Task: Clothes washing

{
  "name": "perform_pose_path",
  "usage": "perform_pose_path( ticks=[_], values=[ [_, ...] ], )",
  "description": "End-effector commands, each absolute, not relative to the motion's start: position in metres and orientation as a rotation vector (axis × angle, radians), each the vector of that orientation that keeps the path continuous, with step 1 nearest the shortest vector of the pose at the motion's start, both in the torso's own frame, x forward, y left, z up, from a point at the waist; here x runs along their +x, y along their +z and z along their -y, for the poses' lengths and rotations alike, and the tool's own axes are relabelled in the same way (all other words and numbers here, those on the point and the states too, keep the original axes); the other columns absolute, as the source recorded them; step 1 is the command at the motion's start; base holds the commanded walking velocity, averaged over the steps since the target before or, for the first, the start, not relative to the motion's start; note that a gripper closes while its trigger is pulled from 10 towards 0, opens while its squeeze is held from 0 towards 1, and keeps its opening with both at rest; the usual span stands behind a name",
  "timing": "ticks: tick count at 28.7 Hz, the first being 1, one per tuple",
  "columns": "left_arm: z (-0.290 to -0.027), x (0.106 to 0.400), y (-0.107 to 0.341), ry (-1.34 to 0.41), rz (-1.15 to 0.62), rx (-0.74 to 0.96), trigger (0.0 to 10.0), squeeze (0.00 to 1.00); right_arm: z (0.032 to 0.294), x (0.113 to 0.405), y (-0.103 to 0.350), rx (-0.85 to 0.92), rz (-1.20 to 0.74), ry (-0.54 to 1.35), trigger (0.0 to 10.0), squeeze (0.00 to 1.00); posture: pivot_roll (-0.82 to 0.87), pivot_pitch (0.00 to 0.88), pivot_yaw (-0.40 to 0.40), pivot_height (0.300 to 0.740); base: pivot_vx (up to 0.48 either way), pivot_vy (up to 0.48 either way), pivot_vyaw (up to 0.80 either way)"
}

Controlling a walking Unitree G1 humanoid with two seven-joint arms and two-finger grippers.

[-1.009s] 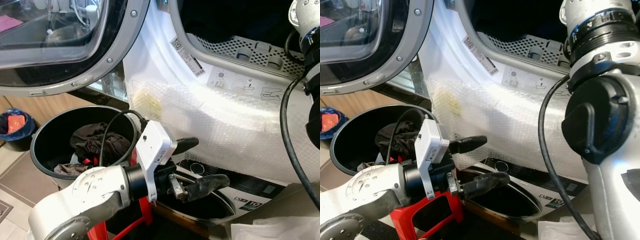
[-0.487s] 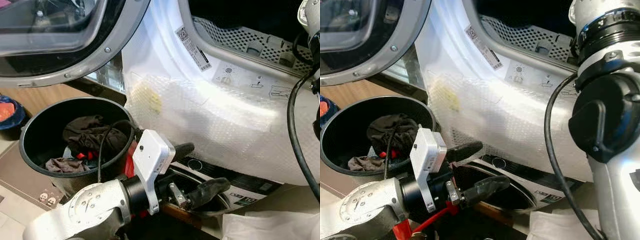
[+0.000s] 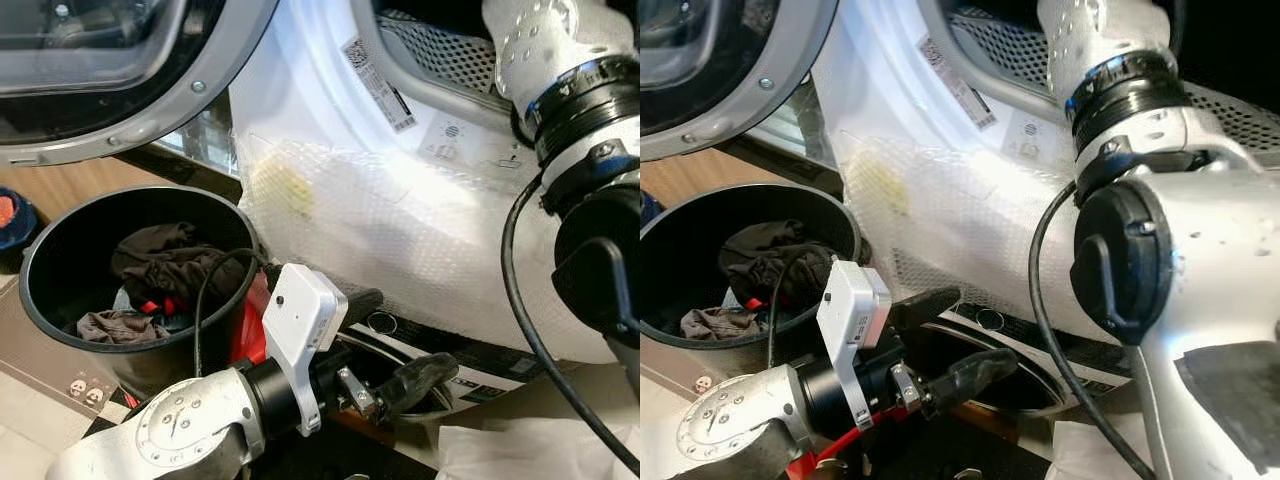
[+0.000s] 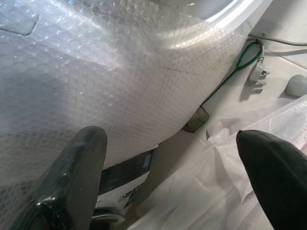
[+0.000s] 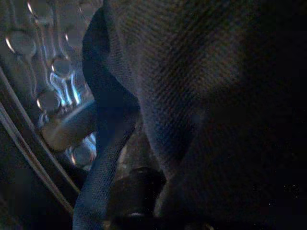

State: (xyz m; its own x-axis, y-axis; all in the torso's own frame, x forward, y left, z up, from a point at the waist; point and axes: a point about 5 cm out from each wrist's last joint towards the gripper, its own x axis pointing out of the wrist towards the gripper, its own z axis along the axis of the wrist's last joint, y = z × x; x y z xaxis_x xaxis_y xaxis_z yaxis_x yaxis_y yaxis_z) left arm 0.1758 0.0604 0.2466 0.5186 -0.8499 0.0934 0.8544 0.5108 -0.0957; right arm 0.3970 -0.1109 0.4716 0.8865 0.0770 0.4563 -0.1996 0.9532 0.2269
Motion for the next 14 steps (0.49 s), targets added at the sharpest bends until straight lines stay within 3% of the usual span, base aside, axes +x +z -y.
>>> perform_pose_path(
  ticks=[1, 5, 14],
  values=[
    [-0.057, 0.167, 0.249, -1.064, 0.044, -0.142, 10.0, 0.00, 0.127, 0.399, 0.468, 0.265, 0.423, 0.139, 10.0, 1.00, 0.04, 0.305, -0.184, 0.740, 0.000, 0.000, 0.00],
    [-0.058, 0.169, 0.249, -1.058, 0.041, -0.146, 10.0, 0.00, 0.135, 0.401, 0.465, 0.164, 0.390, 0.145, 10.0, 1.00, 0.03, 0.298, -0.179, 0.740, 0.000, 0.000, 0.00],
    [-0.060, 0.174, 0.250, -1.055, 0.046, -0.156, 10.0, 0.00, 0.158, 0.399, 0.466, 0.157, 0.341, 0.135, 10.0, 1.00, 0.00, 0.282, -0.162, 0.740, 0.000, 0.000, 0.00]
  ],
)
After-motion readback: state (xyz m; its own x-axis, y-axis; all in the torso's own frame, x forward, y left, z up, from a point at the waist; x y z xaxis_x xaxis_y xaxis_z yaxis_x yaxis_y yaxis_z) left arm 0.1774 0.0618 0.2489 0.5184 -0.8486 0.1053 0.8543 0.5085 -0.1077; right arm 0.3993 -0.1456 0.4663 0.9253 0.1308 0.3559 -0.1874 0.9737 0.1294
